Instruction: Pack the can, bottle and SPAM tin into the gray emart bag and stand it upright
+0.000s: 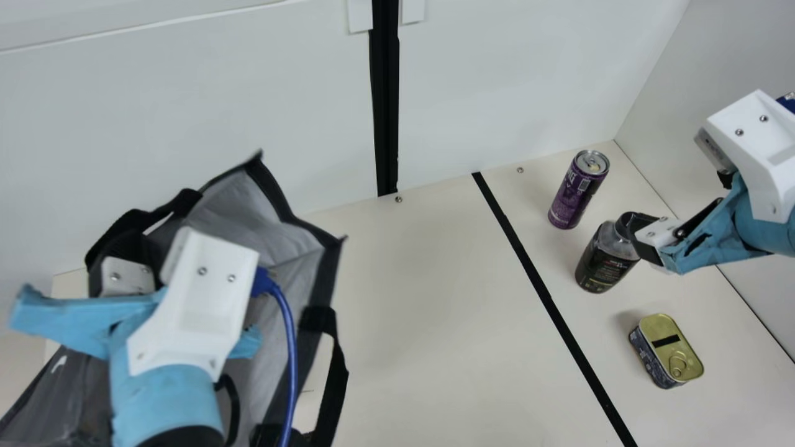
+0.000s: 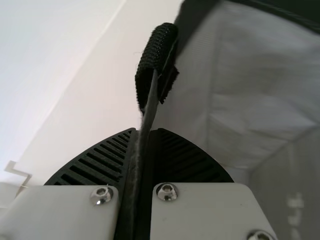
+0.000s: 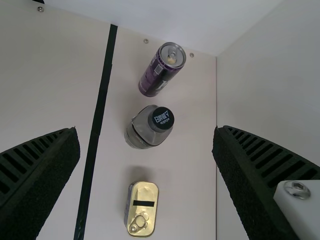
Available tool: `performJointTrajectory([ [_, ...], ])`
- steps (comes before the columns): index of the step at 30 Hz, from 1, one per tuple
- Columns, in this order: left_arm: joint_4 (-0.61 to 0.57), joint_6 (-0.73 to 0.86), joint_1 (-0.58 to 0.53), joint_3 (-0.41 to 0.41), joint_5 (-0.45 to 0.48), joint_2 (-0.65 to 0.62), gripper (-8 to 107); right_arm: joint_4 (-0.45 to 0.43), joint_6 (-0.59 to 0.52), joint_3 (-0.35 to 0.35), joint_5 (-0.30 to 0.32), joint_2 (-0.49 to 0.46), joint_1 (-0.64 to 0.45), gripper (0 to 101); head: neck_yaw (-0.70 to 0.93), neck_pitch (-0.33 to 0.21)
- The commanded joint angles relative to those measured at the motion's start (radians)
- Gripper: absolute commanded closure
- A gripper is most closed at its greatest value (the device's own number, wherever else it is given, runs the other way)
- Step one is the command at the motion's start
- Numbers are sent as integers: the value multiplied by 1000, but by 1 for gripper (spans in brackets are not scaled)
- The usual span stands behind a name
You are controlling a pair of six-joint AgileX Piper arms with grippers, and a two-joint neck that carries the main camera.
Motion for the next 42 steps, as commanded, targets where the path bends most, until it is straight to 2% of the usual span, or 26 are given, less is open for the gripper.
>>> performJointTrajectory([
  [1,-7,-31,-10,19,2,7,107,0,0,0,0,0,0,6,-1,-23],
  [12,-108,-98,-80,23,2,61,107,0,0,0,0,0,0,6,-1,-23],
  [20,-302,-97,-117,-43,2,82,107,0,0,0,0,0,0,6,-1,-23],
  [31,-564,-63,3,-41,-159,66,107,0,0,0,0,0,0,6,-1,-23],
  [42,-749,-2,126,6,-302,32,107,0,0,0,0,0,0,6,-1,-23],
])
